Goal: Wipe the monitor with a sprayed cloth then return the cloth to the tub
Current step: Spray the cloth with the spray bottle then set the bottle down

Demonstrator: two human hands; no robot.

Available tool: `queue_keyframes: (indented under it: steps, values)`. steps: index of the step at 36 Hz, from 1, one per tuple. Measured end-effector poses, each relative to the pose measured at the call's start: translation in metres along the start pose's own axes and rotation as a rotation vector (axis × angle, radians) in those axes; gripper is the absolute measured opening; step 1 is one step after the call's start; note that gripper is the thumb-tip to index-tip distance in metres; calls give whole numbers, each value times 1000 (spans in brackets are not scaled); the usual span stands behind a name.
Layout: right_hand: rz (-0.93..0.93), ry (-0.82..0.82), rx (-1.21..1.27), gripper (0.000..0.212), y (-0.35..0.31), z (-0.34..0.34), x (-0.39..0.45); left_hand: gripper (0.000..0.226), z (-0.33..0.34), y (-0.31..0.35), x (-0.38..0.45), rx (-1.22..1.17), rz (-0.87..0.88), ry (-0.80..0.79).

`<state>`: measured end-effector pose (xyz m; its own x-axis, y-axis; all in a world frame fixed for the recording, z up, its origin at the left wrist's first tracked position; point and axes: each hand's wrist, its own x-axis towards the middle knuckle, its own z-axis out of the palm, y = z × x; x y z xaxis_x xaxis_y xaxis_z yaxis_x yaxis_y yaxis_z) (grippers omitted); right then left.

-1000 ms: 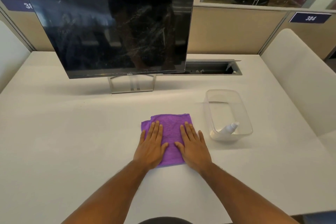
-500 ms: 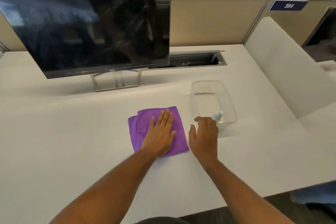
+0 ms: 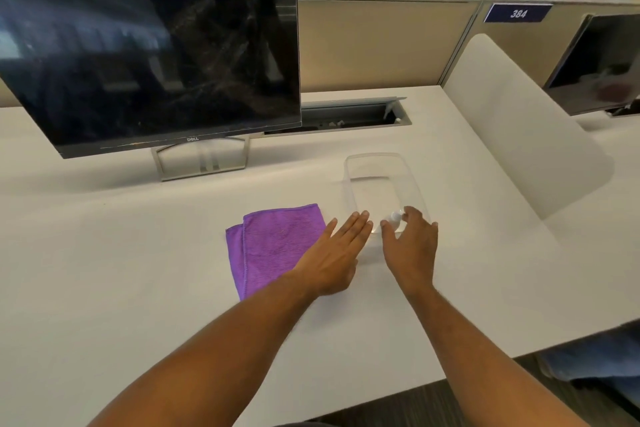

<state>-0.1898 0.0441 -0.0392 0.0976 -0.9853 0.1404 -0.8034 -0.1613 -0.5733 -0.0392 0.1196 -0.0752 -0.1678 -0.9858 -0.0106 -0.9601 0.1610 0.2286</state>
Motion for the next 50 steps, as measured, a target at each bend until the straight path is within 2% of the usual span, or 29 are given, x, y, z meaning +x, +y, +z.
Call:
queue_keyframes:
  steps: [3,9,19,24,31,35,39,43,50]
  values:
    - [31,-46,16,34,1,3,5,80,0,1,1,-20,-14,-12]
    - [78,-69,19,32,-2,4,11,83,2,3,1,-32,-30,-16]
    - [22,83,216,19,-16,-13,18,81,-5,2,1,-132,-35,-49]
    - [6,61,329,33,-28,-20,17,79,-2,-1,5,-266,-57,-66]
    - [-51,-27,466,56,-55,-17,3,79,-9,0,2,-591,-278,67]
    - [-30,-133,524,54,-69,-9,-7,72,-26,-5,-7,-765,-380,90]
    - [30,-223,653,52,-82,2,-18,55,-41,-13,-22,-893,-380,131]
    - [32,-255,713,54,-94,14,-30,31,-41,-24,-39,-903,-424,172]
    - [-18,-307,763,80,-111,37,-56,33,-33,-32,-66,-933,-501,286]
